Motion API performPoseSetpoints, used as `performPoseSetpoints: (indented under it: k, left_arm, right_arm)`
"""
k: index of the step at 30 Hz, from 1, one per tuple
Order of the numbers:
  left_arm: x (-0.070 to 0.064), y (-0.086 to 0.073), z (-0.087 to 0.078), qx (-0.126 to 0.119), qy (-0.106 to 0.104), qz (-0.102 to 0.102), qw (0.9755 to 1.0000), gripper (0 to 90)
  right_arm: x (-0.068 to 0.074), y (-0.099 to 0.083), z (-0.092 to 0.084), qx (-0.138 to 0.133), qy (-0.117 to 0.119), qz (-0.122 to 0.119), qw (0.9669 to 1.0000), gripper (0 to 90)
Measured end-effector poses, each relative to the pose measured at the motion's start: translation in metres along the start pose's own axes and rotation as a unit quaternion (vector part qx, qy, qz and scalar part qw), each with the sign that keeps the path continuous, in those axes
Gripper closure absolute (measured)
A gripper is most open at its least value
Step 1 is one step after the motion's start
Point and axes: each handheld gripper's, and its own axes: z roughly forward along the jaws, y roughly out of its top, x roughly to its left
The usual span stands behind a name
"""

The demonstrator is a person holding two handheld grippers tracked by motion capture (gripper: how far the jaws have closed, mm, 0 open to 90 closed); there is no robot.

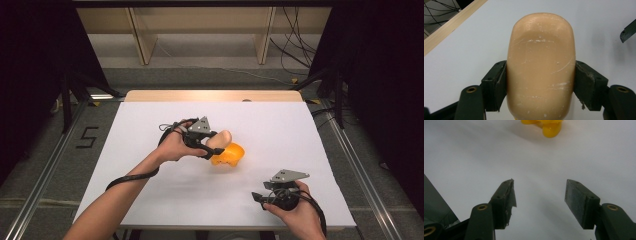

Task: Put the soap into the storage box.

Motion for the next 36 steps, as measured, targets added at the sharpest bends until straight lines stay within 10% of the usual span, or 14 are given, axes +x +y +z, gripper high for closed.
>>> performPoseSetpoints:
  k: [36]
  left_arm:
    - [-0.002,-0.003,0.016,0.015,-0.005,0.007,0.9998,32.3]
  right_arm:
    - [0.000,-0.001,0.000,-0.001,0.001,-0.002,1.0000,41.6]
